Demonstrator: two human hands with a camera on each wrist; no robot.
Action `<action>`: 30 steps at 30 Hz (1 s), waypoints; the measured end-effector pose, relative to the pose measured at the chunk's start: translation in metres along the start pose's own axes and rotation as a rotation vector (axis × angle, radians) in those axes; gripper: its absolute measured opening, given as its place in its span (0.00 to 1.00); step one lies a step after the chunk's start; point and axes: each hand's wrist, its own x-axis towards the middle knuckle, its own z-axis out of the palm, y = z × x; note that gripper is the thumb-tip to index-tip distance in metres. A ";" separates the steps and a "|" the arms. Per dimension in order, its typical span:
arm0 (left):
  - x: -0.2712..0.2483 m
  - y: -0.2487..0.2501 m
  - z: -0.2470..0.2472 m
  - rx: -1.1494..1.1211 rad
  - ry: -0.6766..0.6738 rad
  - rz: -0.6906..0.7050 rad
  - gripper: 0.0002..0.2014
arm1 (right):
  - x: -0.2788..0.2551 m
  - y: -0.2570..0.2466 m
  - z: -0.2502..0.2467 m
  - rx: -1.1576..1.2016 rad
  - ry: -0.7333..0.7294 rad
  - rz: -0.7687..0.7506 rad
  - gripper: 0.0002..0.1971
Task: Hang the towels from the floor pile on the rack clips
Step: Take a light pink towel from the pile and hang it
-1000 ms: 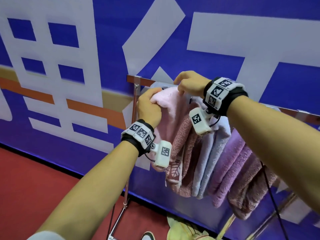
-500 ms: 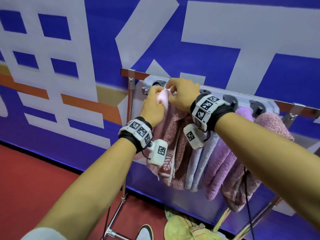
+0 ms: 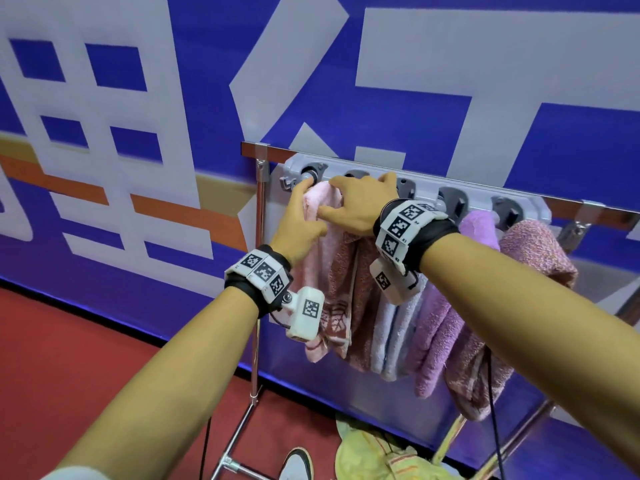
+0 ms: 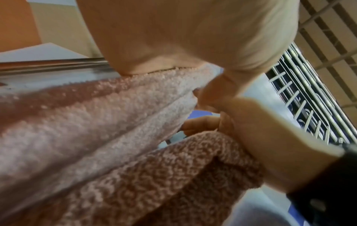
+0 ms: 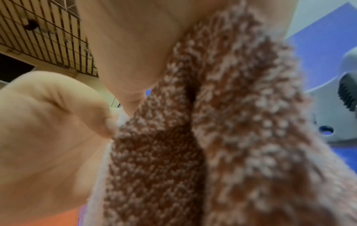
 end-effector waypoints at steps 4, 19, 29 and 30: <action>0.000 -0.013 0.001 0.227 -0.009 0.029 0.26 | -0.007 0.000 0.000 0.056 0.036 0.009 0.18; -0.019 0.033 0.002 0.358 0.313 0.148 0.28 | -0.059 0.022 -0.031 0.205 0.061 -0.036 0.30; -0.040 0.081 0.065 0.689 0.024 0.062 0.40 | -0.126 0.059 -0.066 0.138 0.047 0.027 0.35; -0.045 0.083 0.072 0.716 0.002 0.056 0.41 | -0.135 0.067 -0.068 0.115 0.033 0.035 0.36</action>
